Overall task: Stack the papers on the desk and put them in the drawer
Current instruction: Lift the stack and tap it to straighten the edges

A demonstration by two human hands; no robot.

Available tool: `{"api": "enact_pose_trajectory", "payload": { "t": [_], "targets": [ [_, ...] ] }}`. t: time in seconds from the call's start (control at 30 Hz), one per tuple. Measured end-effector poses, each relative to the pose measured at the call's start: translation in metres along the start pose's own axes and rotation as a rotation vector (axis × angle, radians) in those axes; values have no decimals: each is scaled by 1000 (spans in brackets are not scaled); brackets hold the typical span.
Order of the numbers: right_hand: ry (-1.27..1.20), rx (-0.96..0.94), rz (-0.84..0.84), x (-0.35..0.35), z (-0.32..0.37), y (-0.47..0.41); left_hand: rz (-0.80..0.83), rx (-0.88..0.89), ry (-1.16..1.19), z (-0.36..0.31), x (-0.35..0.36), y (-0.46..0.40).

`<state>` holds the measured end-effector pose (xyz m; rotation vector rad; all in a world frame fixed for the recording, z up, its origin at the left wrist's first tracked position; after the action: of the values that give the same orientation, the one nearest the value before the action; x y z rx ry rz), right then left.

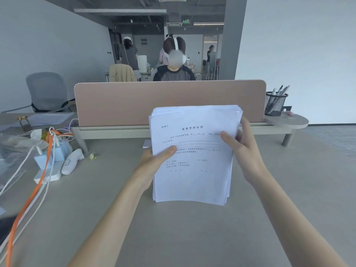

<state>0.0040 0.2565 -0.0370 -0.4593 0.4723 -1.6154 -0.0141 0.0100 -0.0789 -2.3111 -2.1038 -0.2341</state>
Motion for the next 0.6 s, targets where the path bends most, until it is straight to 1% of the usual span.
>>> {"api": "enact_pose_trajectory", "payload": {
  "t": [0.13,0.23,0.4,0.5,0.6],
  "targets": [
    [-72,133,0,3,-26,15,84,-56,-11,26,-5,-3],
    [-86,188,27,12,-45,29,75,-74,-53,41,-6,-5],
    [-121,153,-32,22,-51,30,-52,-50,-127,40,-8,-13],
    [-66,106,-60,21,-49,24,-53,-14,-97,36,-8,-16],
    [11,64,-100,17,-51,22,-37,-25,-38,44,-9,-18]
  ]
}}
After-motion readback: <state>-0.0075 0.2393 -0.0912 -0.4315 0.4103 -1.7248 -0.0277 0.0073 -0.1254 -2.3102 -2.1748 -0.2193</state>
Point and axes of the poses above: each hand's wrist, its own y-axis away from the middle knuckle, its own x-axis out of the palm, z = x × y, the point moved 5 cm from there along -y, towards the middle knuckle, and after that the axes turned 9 degrees about -x, right-handed, at the moved point
